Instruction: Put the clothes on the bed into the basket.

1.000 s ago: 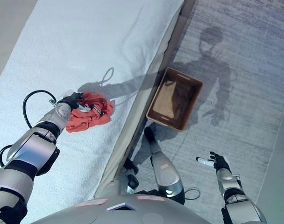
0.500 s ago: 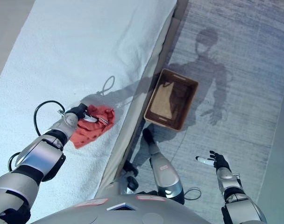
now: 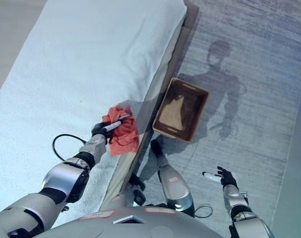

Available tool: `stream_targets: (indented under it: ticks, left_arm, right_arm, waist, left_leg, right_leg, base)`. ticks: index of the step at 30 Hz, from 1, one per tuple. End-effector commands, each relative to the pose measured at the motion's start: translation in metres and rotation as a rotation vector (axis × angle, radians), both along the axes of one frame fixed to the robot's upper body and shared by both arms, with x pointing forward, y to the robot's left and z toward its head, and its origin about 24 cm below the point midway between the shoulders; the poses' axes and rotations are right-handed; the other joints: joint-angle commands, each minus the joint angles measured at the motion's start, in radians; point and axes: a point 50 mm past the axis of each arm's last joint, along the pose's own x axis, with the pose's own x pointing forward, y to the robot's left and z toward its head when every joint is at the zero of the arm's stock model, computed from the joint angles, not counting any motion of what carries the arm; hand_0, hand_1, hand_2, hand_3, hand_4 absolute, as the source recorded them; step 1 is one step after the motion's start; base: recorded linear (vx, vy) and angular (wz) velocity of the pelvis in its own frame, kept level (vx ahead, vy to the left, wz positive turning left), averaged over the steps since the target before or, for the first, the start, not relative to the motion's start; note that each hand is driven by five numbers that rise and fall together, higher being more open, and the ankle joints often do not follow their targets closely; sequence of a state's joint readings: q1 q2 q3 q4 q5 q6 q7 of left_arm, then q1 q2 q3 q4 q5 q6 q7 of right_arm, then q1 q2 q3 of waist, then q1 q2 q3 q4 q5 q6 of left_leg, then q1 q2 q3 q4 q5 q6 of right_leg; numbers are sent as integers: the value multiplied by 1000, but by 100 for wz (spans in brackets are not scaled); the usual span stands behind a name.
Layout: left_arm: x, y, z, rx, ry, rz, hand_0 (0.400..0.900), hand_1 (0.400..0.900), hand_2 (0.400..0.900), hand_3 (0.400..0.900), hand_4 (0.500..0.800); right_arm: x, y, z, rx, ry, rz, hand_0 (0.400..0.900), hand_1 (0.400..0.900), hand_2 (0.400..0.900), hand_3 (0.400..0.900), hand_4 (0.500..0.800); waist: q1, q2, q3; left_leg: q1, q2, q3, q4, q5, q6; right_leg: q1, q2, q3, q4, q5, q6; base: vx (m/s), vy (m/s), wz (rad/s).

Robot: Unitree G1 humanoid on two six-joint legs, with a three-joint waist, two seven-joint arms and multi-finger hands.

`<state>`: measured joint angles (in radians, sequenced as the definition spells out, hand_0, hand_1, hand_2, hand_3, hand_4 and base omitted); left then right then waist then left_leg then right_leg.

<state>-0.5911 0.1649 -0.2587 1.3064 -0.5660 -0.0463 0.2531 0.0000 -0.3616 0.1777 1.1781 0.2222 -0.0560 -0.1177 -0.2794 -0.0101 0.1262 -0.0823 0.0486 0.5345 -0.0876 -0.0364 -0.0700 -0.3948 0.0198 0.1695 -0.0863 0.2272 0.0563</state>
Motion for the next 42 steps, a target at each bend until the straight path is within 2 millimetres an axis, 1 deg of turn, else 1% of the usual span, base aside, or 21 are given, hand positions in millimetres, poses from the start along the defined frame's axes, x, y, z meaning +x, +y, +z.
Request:
stream_targets:
  ticks: [1,3,4,5,7,8,10,14,17,20,22,24,28,29,30,32,33,34,37,39,42]
  left_arm:
    - [43,-18,48,-7,-251,-46,400,400,400,400,500]
    - [45,-21,50,-2,-260,-71,400,400,400,400,500]
    - [50,-30,58,10,-291,-128,400,400,400,400,500]
    - [52,-35,61,15,-303,-157,400,400,400,400,500]
    - [54,-40,64,24,-313,-184,400,400,400,400,500]
    - [58,-46,68,46,-323,-233,400,400,400,400,500]
    - [62,-52,74,68,-337,-275,400,400,400,400,500]
    - [68,-56,84,88,-365,-307,400,400,400,400,500]
    - [70,-59,87,111,-370,-340,400,400,400,400,500]
    - [72,-59,90,123,-376,-355,400,400,400,400,500]
    - [76,-62,96,125,-391,-378,400,400,400,400,500]
    - [77,-61,97,129,-392,-380,400,400,400,400,500]
    - [82,-57,107,147,-422,-393,402,402,402,402,501]
    - [82,-57,107,147,-422,-394,522,522,522,522,573]
    - [87,-58,116,135,-447,-386,900,900,900,900,800]
    - [90,-57,122,128,-467,-396,900,900,900,900,800]
    - [90,-57,122,128,-467,-397,900,900,900,900,800]
    - [92,-56,127,144,-477,-410,900,900,900,900,800]
    - [94,-58,131,153,-496,-414,900,900,900,900,800]
    - [94,-59,133,143,-506,-403,900,900,900,900,800]
    - [95,-65,138,85,-549,-370,900,900,900,900,800]
  right_arm:
    - [-27,-38,10,-129,44,-84,900,900,900,900,800]
    - [-29,-39,10,-131,46,-86,900,900,900,900,800]
    - [-31,-41,10,-136,51,-86,900,900,900,900,800]
    - [-32,-42,11,-139,53,-89,900,900,900,900,800]
    - [-34,-44,11,-141,53,-95,900,900,900,900,800]
    - [-35,-46,12,-145,56,-99,900,900,900,900,800]
    - [-38,-48,13,-150,59,-103,900,900,900,900,800]
    - [-40,-52,14,-162,63,-106,900,900,900,900,800]
    - [-43,-55,16,-169,67,-122,900,900,900,900,800]
    - [-45,-57,16,-172,69,-130,900,900,900,900,800]
    - [-46,-60,17,-177,69,-135,900,900,900,900,800]
    - [-46,-60,17,-176,67,-135,900,900,900,900,800]
    - [-49,-61,18,-180,71,-145,900,900,900,900,800]
    - [-49,-61,18,-179,71,-145,900,900,900,900,800]
    - [-48,-60,17,-173,68,-148,900,900,900,900,800]
    - [-47,-62,18,-178,67,-147,900,900,900,900,800]
    - [-47,-62,18,-177,67,-147,900,900,900,900,800]
    - [-49,-61,18,-175,73,-149,900,900,900,900,800]
    - [-52,-60,16,-170,76,-148,900,900,900,900,800]
    - [-51,-59,16,-167,71,-149,900,900,900,900,800]
    - [-50,-53,13,-152,57,-151,900,900,900,900,800]
  waist:
    - [-41,51,11]
    - [-46,57,9]
    - [-58,71,5]
    - [-61,76,5]
    - [-64,83,2]
    - [-74,93,-1]
    - [-87,105,-4]
    - [-101,117,-5]
    - [-108,121,-8]
    - [-112,123,-11]
    - [-123,126,-14]
    - [-123,126,-15]
    - [-131,119,-22]
    - [-130,119,-23]
    - [-134,116,-25]
    - [-133,115,-28]
    - [-133,115,-28]
    - [-134,114,-31]
    - [-133,109,-36]
    - [-131,107,-39]
    - [-132,101,-46]
  left_leg:
    - [36,19,-29,69,-66,-18]
    - [46,17,-19,67,-69,-17]
    - [61,11,-3,64,-76,-15]
    - [66,10,6,63,-78,-14]
    - [72,8,15,64,-82,-13]
    - [80,5,28,61,-86,-10]
    - [88,1,44,60,-91,-9]
    - [95,1,75,64,-101,-7]
    - [98,4,98,71,-108,-9]
    - [99,7,109,74,-109,-12]
    - [98,11,122,79,-115,-13]
    - [97,13,128,81,-117,-14]
    - [89,22,153,93,-124,-19]
    - [88,22,154,94,-125,-19]
    - [88,26,162,94,-125,-22]
    - [86,29,171,96,-126,-24]
    - [85,29,171,97,-127,-24]
    - [83,33,174,101,-128,-27]
    - [83,40,179,109,-130,-31]
    - [80,43,179,113,-130,-32]
    - [73,46,179,119,-132,-33]
  right_leg:
    - [49,-1,6,2,-81,67]
    - [53,1,14,2,-82,69]
    - [57,4,27,2,-83,73]
    - [59,5,34,3,-83,75]
    - [60,7,41,3,-83,76]
    - [60,9,50,2,-84,79]
    - [58,13,62,3,-83,83]
    - [52,21,88,5,-78,90]
    - [48,29,105,6,-76,92]
    - [46,33,112,6,-76,92]
    - [38,42,124,7,-74,94]
    - [35,45,129,7,-74,94]
    - [21,57,146,9,-70,94]
    - [20,57,147,10,-70,94]
    - [15,61,150,11,-69,93]
    - [9,64,155,13,-68,94]
    - [8,65,155,13,-68,94]
    - [9,67,157,14,-68,93]
    - [7,70,160,15,-70,92]
    - [5,70,160,16,-69,91]
    - [-1,72,159,20,-68,91]
  base:
    - [56,21,-38]
    - [34,15,-25]
    - [26,15,-29]
    - [37,17,-36]
    - [22,2,-21]
    - [29,4,-26]
    - [38,1,-32]
    - [37,-18,-30]
    - [41,-39,-26]
    - [36,-36,-15]
    - [63,-44,-23]
    - [52,-35,-21]
    - [49,-46,-19]
    - [45,-43,-18]
    - [42,-35,-18]
    - [41,-32,-17]
    - [35,-39,-8]
    - [35,-39,-6]
    - [33,-40,-6]
    - [13,-27,-4]
    - [-1,-37,-3]
